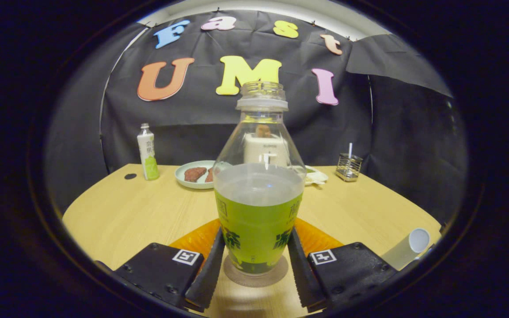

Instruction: Take the bottle from table, then pour the juice into the cup, finally place the bottle on the coaster

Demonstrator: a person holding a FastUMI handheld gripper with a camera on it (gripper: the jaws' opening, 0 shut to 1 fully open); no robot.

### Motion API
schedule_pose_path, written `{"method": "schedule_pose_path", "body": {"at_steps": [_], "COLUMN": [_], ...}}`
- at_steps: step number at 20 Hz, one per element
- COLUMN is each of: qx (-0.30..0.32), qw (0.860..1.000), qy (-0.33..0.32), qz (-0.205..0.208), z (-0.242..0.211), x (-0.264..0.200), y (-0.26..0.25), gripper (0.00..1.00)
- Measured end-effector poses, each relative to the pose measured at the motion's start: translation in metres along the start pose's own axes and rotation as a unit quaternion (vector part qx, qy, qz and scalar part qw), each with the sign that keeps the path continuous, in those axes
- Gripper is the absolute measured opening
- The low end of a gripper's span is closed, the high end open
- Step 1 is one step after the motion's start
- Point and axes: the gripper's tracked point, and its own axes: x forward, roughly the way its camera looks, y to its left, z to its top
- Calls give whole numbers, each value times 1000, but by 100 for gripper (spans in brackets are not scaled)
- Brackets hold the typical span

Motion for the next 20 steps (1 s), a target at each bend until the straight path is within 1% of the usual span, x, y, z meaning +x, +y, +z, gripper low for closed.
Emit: {"method": "schedule_pose_path", "body": {"at_steps": [7,11,13,16,18,20], "qx": [-2,2,0,-10,-25,-40], "qw": [1000,1000,1000,1000,999,999], "qy": [19,27,31,25,21,17], "qz": [-2,-3,-7,6,6,4], "z": [-10,-8,-9,-7,-4,-7], "x": [8,13,13,8,5,-4], "y": [-2,-10,-14,-9,-11,-7], "gripper": [77,78,81,85,88,100]}}
